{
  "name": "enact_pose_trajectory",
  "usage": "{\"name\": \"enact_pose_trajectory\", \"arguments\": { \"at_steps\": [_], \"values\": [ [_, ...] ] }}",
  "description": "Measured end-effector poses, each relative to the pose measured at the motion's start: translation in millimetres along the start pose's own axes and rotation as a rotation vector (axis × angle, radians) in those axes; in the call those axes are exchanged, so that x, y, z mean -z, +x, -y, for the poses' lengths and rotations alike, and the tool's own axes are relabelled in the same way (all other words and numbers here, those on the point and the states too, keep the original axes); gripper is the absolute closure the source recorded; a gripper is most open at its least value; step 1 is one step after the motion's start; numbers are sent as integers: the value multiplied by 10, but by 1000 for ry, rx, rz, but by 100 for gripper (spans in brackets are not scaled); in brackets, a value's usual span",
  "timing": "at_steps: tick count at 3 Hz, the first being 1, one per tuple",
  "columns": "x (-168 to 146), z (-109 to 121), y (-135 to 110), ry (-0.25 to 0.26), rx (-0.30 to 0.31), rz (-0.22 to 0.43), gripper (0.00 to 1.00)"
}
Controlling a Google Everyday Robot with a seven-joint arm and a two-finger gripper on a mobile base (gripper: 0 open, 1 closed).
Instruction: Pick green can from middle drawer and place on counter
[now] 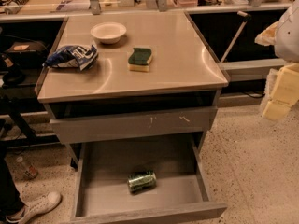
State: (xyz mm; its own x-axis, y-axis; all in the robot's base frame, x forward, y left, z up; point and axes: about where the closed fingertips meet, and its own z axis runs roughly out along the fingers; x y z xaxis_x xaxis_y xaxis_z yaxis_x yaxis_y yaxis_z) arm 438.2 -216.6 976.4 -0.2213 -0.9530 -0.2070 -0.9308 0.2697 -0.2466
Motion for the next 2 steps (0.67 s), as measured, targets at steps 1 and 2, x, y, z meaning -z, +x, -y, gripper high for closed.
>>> {"name": "enact_pose_trajectory", "arguments": {
  "at_steps": [1,2],
  "values": [
    [0,0,0,0,0,0,0],
    [-262,-83,-47,-14,3,17,0]
  ]
}}
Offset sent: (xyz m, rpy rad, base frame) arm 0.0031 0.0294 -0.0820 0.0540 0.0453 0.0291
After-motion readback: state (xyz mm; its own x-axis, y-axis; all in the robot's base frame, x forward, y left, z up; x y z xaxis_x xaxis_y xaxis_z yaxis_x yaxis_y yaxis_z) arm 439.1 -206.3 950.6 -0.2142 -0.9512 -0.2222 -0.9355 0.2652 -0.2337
